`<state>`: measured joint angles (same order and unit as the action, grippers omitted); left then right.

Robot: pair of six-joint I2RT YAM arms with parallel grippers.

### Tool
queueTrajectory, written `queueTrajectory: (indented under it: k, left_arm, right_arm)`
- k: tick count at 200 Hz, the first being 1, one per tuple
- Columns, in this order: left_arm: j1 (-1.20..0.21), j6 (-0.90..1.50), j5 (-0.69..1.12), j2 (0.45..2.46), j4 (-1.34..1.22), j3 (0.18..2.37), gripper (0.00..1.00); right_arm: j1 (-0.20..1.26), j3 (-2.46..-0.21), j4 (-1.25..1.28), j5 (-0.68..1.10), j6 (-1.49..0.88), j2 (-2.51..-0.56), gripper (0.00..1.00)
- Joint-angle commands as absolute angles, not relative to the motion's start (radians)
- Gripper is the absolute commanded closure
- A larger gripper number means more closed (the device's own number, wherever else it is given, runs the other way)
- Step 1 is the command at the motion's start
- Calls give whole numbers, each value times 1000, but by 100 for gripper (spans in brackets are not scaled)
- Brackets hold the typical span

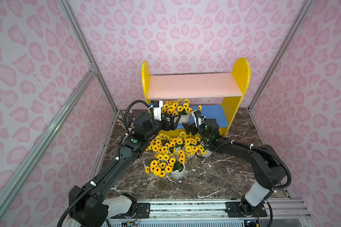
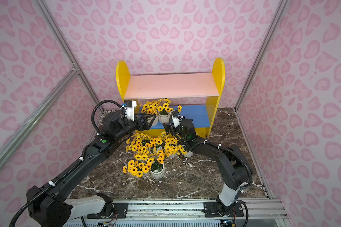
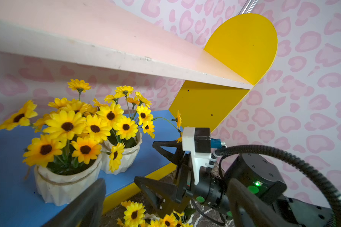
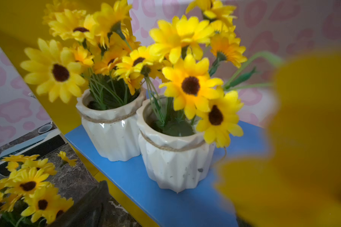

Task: Take the sunflower pots off the shelves
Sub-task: Pick up the sunflower pot from the shelf.

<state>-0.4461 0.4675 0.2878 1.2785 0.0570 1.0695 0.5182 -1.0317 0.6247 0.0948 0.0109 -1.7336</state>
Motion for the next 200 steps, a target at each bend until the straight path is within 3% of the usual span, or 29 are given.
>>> queueTrajectory:
  k: [1,74,200]
  left_arm:
    - [-445,470,328,1287,5,1074,2]
    - [-433,459,333,1296,16,1081,2]
    - [-429,469,376,1305,3,1081,2]
  right_arm:
    - [509,-1052,750,86,32,-1768,1]
    - [462,-1117,897,214,55,-1871,1]
    - [447,-1300,829,391,133,-2016,1]
